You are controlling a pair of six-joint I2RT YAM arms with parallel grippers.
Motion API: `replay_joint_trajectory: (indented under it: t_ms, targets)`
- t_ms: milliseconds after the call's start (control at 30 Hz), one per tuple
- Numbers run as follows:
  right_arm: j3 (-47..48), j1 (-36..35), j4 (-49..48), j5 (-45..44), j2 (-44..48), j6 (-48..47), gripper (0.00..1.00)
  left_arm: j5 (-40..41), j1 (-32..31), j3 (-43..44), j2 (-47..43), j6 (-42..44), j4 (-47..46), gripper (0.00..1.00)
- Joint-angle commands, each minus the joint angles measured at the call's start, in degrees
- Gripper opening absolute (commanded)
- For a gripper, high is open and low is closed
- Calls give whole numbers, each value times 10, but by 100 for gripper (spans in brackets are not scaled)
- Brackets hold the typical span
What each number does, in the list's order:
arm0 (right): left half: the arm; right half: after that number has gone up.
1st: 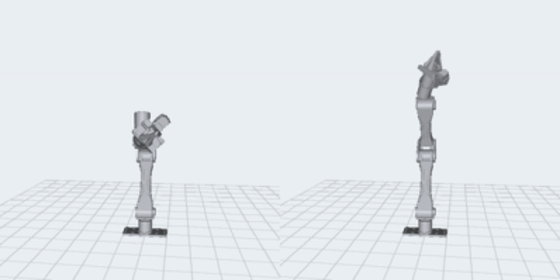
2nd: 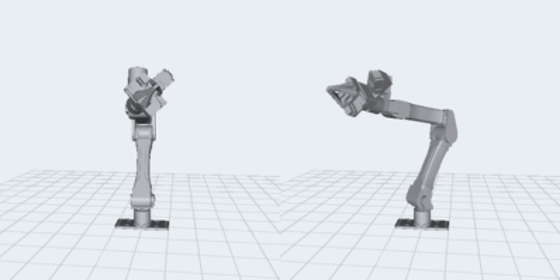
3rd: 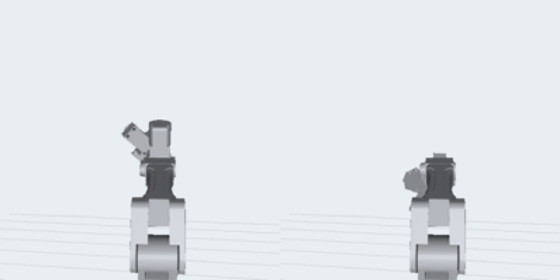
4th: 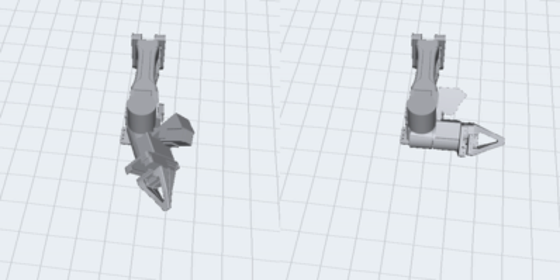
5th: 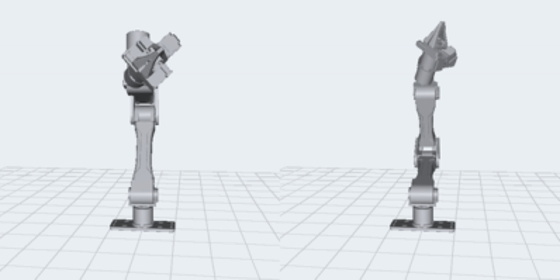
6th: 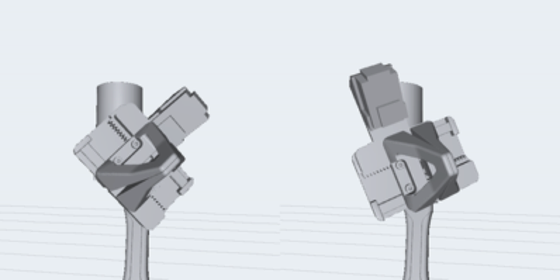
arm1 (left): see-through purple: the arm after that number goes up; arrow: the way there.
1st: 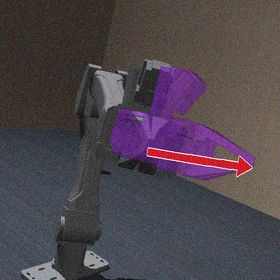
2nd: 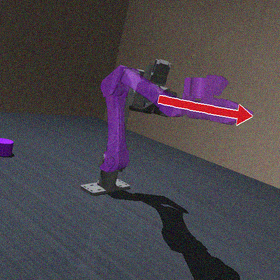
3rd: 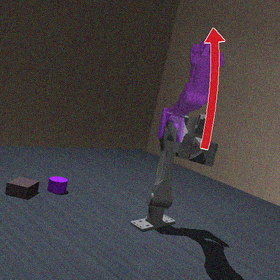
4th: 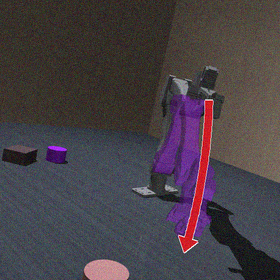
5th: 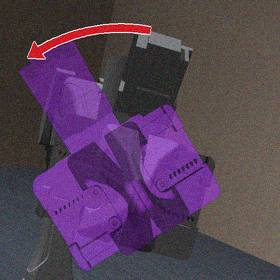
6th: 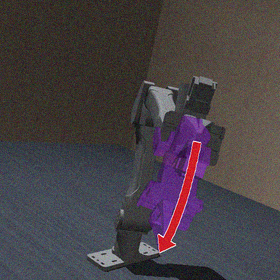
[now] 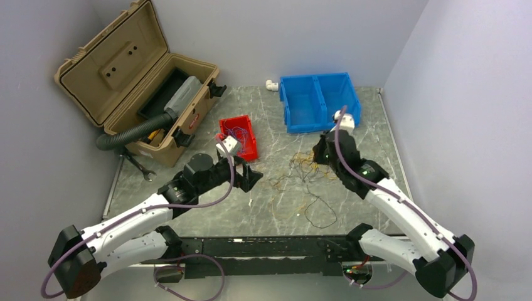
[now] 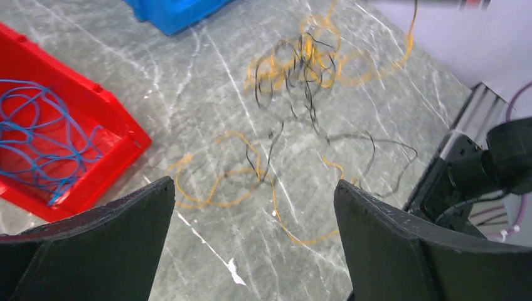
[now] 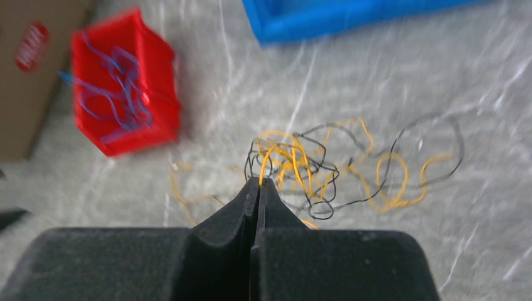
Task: Untangle the cables
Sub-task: Untie the cable.
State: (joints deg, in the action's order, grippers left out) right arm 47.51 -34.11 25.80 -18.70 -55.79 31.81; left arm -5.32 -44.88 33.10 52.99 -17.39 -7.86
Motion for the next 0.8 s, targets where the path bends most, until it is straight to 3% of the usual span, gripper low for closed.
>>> replay_joint_trajectory:
  t_ms: [0,200,333,567,767]
  targets:
    - [95,12,31,-77,21,-40,0,-14,-42,10,17,35,-28,99]
    - [140,23,58,-178,30,-27,0,8,-125,41,65,92,4,97]
    - [125,28,48,-180,53,-18,0,46,-166,79,121,118,43,98]
    - [121,31,51,-170,56,-11,0,25,-178,141,235,132,4,99]
    - [118,33,51,-167,60,-12,0,51,-180,296,413,167,90,99]
